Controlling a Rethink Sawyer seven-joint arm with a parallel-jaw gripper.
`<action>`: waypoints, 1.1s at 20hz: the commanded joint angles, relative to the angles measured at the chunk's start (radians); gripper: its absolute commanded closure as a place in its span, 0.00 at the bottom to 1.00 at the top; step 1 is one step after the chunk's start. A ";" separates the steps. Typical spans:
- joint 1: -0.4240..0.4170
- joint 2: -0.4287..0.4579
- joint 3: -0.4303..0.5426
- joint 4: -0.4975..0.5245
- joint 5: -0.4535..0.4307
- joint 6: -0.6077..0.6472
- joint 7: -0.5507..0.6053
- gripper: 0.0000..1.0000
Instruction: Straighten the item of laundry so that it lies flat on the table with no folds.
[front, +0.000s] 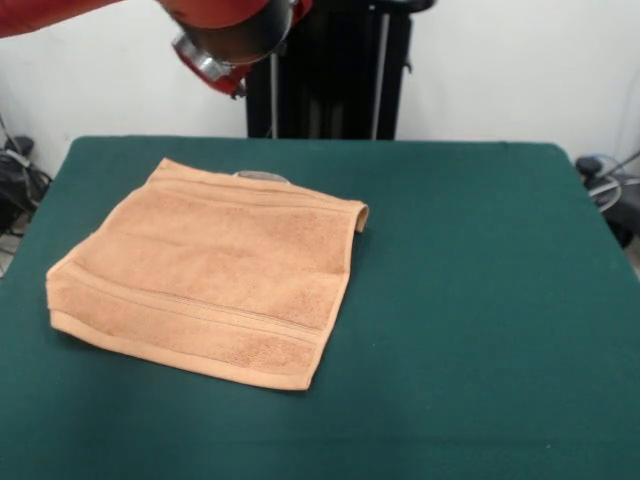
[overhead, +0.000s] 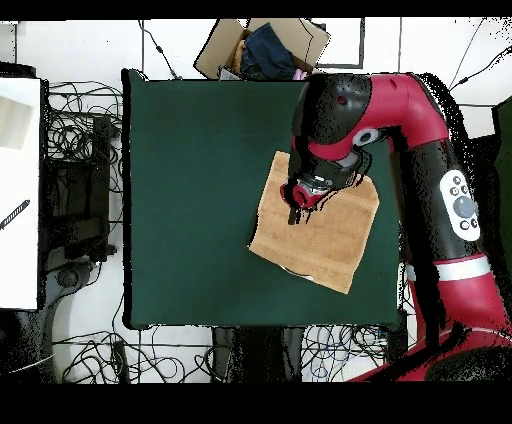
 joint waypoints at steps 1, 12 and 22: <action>0.042 -0.080 -0.145 0.206 0.054 -0.197 0.237 0.00; 0.071 -0.161 -0.164 0.370 0.123 -0.337 0.249 0.00; 0.068 -0.284 -0.188 0.580 0.172 -0.576 0.363 0.00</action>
